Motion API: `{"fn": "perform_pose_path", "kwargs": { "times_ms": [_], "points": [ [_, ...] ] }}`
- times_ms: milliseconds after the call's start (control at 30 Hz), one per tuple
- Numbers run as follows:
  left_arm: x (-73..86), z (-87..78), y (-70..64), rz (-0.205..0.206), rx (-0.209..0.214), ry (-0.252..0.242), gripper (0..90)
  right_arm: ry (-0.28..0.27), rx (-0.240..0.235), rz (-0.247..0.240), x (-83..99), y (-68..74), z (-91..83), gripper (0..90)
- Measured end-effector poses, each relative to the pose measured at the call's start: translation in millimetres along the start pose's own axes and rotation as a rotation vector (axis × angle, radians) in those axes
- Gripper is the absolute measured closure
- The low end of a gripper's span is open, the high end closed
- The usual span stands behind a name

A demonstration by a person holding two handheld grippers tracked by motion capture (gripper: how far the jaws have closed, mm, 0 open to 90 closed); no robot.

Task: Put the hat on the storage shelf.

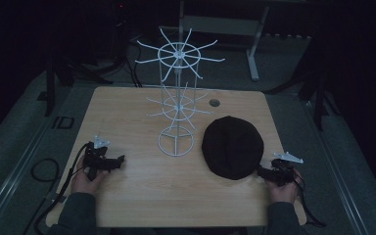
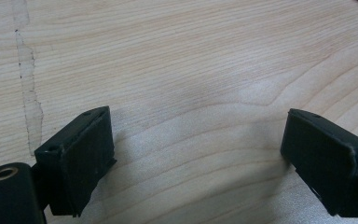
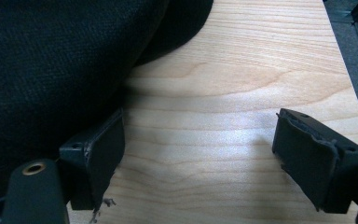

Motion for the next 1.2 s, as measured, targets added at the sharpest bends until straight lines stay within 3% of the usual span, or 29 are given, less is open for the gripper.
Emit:
{"fn": "perform_pose_path", "kwargs": {
  "times_ms": [533, 633, 767, 900, 1067, 1200],
  "points": [
    [0.0, 0.0, 0.0, 0.0, 0.0, 0.0, 10.2, -0.001, -0.006, -0.007, -0.4, 0.0, 0.1, 17.5],
    [0.0, 0.0, 0.0, 0.0, 0.0, 0.001, 10.2, 0.007, -0.009, -0.015, -1.8, -0.5, -0.4, 21.5],
    [0.0, -0.1, 0.0, 0.0, 0.0, 0.001, 10.2, 0.03, -0.032, -0.044, -7.2, -4.6, -4.9, 41.3],
    [0.0, 0.0, 0.0, 0.0, 0.0, 0.0, 10.2, 0.016, -0.059, -0.077, -10.9, -7.5, -17.3, 49.4],
    [0.0, 0.0, 0.0, 0.0, 0.0, 0.0, 10.2, -0.007, -0.059, -0.136, -19.4, -8.3, -38.0, 52.8],
    [0.0, 0.0, 0.0, 0.0, 0.0, 0.001, 10.2, -0.036, -0.074, -0.142, -25.7, -7.7, -49.9, 52.9]
  ]
}}
Point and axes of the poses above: each handheld gripper's, and its own axes: z roughly forward along the jaws, x roughly out of its underside, y roughly to its left, the point moved 1 cm from there along z, roughly forward along the jaws, and after that the axes turned 13 degrees about y, right-handed, at the moved point
